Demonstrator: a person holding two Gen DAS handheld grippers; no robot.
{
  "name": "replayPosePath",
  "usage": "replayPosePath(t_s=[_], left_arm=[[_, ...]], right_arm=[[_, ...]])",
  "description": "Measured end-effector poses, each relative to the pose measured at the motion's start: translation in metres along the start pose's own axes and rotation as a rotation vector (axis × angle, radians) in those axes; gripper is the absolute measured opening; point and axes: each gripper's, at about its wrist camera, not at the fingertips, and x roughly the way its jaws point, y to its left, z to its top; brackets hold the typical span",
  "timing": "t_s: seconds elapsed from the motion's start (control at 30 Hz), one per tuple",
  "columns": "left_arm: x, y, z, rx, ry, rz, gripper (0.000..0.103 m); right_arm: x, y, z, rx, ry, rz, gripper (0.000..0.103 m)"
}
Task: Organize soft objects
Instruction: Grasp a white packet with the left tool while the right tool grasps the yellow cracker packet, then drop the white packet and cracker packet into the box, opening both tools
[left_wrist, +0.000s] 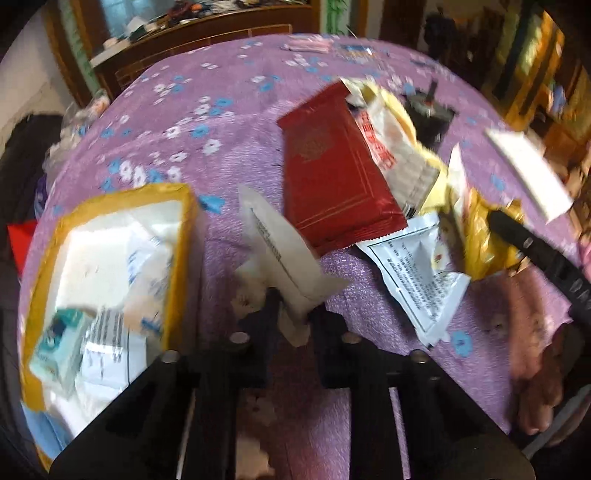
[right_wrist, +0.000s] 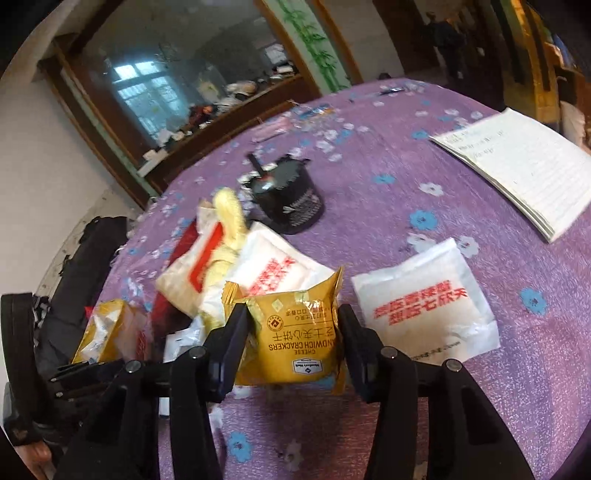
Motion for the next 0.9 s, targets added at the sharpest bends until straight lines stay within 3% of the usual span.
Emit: replayPosePath(t_s=[0.2,0.27,0.4,0.53,0.67,0.9], left_arm=[[-0.041,0.024,-0.016,-0.152,-0.066,-0.208,0.009],[-0.057,0.034,-0.024,-0.201,-0.081,-0.263,0.009],[-0.09,0.058,-0.041,-0.271,-0.125,-0.331,0.009],[-0.121,0.088,-0.058,-0.343,-0.169,-0.35,0.009],[-0.144,0.122,-0.064,-0.402,-0.229,-0.323,0.009],[-0.137,0.169,-0.053,-0.454,-0.256,-0.273,0.009]], right_arm=[[-0.013,0.001,-0.001,-0.01,-0.055,0.085,0.048],[-0.017,0.0,-0.005,0.021,-0.043,0.074,0.048],[-0.03,0.017,-0.021,0.023,0.004,0.15,0.047],[-0.034,0.051,-0.033,0.019,0.086,0.26,0.047],[-0.029,0.089,-0.037,-0.031,0.141,0.339,0.047],[-0.012,0.157,-0.031,-0.166,0.182,0.39,0.047]])
